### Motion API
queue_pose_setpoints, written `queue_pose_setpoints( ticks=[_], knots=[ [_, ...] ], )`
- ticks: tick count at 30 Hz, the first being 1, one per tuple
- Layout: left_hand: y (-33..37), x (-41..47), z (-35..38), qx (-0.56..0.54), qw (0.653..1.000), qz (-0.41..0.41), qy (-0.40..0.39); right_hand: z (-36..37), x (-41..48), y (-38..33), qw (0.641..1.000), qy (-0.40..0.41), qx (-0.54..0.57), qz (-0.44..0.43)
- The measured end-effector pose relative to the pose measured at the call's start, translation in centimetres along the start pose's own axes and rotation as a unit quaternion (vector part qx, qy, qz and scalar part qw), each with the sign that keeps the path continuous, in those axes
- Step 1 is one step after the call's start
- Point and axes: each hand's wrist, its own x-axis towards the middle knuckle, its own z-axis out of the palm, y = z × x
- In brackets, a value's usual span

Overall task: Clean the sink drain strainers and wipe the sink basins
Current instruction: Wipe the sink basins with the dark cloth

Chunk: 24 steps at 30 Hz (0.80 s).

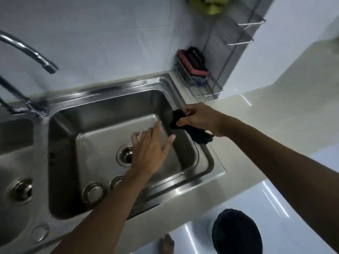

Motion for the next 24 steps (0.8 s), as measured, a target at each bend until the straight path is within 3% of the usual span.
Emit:
queue_pose_setpoints(
  ticks=[8,16,24],
  knots=[
    [9.8,2.0,4.8,-0.008,0.992,0.120,-0.036,-7.5,-5.1,9.6,0.983,0.157,-0.054,0.082],
    [10.9,2.3,6.0,0.040,0.989,0.134,-0.050,-4.9,-6.0,15.7,0.966,0.141,-0.200,0.084],
    [10.4,2.0,7.0,0.058,0.988,0.133,-0.057,-4.2,-5.8,16.3,0.957,0.160,-0.235,0.064]
  ],
)
